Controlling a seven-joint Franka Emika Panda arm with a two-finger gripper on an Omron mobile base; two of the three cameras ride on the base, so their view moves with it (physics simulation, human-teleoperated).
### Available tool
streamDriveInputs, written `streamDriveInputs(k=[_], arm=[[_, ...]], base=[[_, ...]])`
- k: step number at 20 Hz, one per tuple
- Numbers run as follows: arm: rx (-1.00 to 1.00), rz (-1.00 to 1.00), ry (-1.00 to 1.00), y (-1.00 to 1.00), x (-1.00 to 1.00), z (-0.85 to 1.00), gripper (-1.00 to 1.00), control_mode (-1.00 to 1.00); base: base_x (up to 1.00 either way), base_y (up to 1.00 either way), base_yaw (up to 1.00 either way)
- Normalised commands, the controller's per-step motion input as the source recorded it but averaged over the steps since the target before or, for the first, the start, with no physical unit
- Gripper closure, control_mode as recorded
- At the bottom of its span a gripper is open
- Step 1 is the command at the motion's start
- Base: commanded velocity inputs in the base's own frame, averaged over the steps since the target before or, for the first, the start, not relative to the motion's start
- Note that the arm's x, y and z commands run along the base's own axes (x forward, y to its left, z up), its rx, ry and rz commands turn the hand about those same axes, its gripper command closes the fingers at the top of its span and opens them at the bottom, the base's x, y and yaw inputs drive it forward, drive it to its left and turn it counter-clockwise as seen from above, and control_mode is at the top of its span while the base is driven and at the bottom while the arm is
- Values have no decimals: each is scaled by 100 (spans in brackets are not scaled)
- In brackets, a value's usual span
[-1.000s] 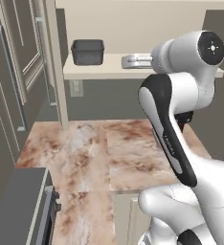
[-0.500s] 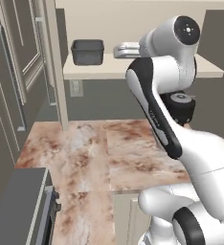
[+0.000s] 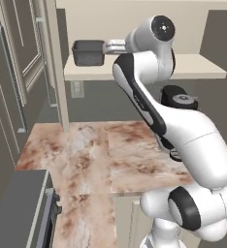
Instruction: Retrieve the tupperware and aluminum foil from the cabinet and place them on the dining counter near the plate with fishs to prepare for storing leftovers.
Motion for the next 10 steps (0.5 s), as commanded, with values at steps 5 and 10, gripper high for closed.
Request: streamDriveInputs(k=[5,10], arm=[[0,0,0,21,71,-7,-100,-100],[0,-1,0,20,68,-1,-100,-100]], base=[[0,0,0],[0,0,0]])
